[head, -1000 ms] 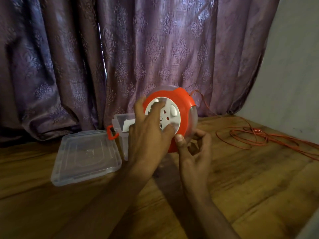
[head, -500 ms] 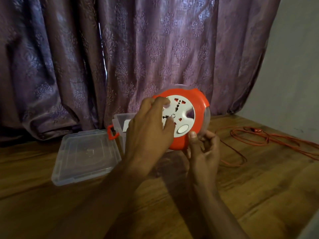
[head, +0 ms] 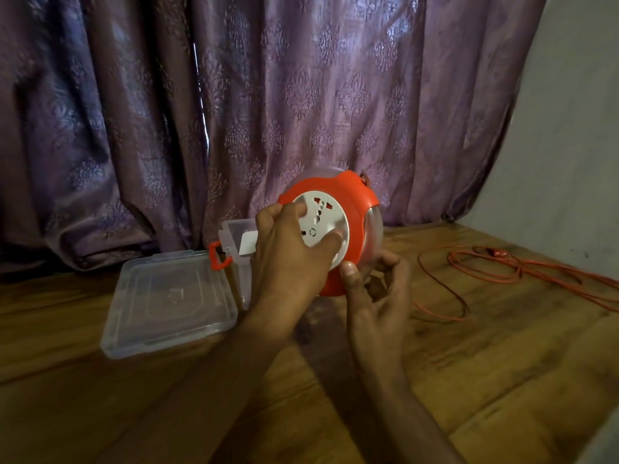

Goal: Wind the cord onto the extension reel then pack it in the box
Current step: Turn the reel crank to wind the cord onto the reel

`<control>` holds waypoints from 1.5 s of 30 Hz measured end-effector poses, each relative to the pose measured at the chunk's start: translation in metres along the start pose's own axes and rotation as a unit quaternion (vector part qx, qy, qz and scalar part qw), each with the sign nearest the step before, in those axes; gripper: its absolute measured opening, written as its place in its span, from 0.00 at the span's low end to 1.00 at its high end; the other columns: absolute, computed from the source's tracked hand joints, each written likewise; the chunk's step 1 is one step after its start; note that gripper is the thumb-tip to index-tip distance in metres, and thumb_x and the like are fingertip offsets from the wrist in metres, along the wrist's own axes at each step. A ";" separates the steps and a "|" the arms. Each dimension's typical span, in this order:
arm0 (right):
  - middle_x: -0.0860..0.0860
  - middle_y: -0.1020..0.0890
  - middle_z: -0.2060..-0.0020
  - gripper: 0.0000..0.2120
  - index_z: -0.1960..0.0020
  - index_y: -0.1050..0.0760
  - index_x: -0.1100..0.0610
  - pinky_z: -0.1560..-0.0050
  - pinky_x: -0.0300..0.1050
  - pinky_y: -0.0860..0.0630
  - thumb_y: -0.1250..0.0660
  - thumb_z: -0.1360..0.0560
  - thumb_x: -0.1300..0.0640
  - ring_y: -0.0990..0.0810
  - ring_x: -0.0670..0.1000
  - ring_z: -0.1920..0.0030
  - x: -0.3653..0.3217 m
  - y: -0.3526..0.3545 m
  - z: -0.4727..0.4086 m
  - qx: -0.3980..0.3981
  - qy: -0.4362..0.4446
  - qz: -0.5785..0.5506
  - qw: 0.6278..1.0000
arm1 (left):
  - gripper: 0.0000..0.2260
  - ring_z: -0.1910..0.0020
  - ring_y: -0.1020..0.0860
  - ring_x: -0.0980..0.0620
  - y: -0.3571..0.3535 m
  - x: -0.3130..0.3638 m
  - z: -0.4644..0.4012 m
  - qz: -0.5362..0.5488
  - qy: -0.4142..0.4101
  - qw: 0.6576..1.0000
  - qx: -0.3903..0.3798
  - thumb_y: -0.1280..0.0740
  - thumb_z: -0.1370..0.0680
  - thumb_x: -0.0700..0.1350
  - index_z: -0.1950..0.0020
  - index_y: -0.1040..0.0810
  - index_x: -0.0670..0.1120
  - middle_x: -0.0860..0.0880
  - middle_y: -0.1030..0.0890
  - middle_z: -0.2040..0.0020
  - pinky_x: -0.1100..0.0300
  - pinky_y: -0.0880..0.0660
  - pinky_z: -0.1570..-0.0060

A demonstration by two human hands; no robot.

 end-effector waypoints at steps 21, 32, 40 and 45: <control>0.57 0.14 0.50 0.15 0.47 0.22 0.56 0.42 0.63 0.19 0.29 0.30 0.50 0.15 0.59 0.47 0.032 0.013 -0.010 0.069 -0.163 -0.126 0.976 | 0.23 0.45 0.22 0.42 0.002 0.034 0.016 -0.297 -0.156 0.941 -0.044 0.37 0.25 0.56 0.32 0.34 0.53 0.51 0.33 0.33 0.49 0.28 0.48; 0.39 0.15 0.55 0.13 0.47 0.23 0.51 0.58 0.31 0.23 0.29 0.30 0.49 0.17 0.39 0.58 0.006 -0.001 0.004 0.028 -0.057 -0.044 0.997 | 0.30 0.40 0.24 0.40 0.000 0.011 0.005 -0.126 -0.013 0.992 -0.010 0.37 0.28 0.64 0.31 0.40 0.52 0.46 0.24 0.35 0.54 0.31 0.52; 0.38 0.15 0.53 0.11 0.47 0.24 0.50 0.59 0.31 0.21 0.27 0.25 0.61 0.15 0.41 0.55 0.001 -0.003 0.006 0.012 -0.046 -0.018 0.999 | 0.31 0.40 0.22 0.47 0.006 -0.005 -0.006 0.009 0.048 0.999 0.004 0.32 0.28 0.62 0.30 0.36 0.53 0.52 0.22 0.36 0.58 0.32 0.49; 0.37 0.15 0.54 0.10 0.47 0.24 0.50 0.60 0.31 0.22 0.28 0.27 0.55 0.15 0.41 0.55 -0.002 -0.003 0.006 0.016 -0.036 -0.021 0.999 | 0.28 0.41 0.22 0.46 0.009 -0.004 -0.005 0.005 0.037 0.999 0.021 0.29 0.29 0.58 0.35 0.35 0.53 0.50 0.21 0.37 0.53 0.26 0.45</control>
Point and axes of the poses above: each hand's wrist, its own z-axis away from the middle knuckle, its own y-axis out of the back of the hand, x = y × z, the point moved 5 cm from there along -z, towards the middle knuckle
